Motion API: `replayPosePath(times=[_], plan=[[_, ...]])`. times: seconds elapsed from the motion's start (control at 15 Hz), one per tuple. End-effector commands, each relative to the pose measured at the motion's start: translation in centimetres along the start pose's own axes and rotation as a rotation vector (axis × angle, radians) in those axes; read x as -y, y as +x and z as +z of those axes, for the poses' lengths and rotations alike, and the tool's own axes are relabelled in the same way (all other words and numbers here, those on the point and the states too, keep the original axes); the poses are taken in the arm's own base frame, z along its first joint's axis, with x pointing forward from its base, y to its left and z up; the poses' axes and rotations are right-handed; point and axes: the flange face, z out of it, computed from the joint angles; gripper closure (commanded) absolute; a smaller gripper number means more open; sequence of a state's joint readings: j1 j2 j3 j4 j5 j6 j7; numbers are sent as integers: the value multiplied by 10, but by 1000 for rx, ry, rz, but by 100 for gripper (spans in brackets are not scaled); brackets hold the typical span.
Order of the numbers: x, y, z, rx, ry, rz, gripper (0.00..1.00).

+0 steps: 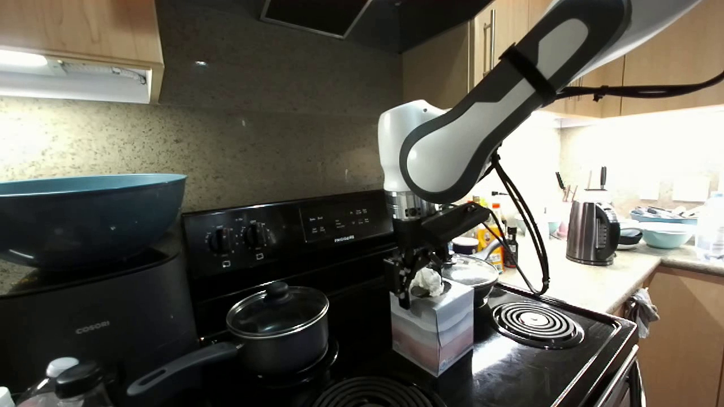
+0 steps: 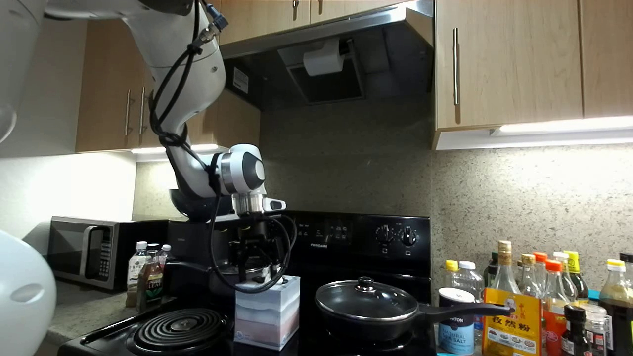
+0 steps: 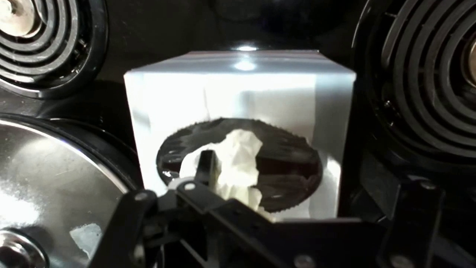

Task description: Place the crumpled tissue in the tissue box

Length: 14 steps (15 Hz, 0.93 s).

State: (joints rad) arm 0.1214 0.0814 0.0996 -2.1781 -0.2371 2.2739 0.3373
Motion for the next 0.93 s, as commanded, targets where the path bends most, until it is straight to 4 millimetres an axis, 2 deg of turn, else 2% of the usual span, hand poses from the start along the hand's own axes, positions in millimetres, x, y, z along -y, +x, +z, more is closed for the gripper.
replayPosePath(times=[0.0, 0.47, 0.87], plan=[[-1, -8, -26, -59, -53, 6, 0], [0, -18, -50, -58, -86, -6, 0], [23, -12, -34, -40, -79, -107, 0]])
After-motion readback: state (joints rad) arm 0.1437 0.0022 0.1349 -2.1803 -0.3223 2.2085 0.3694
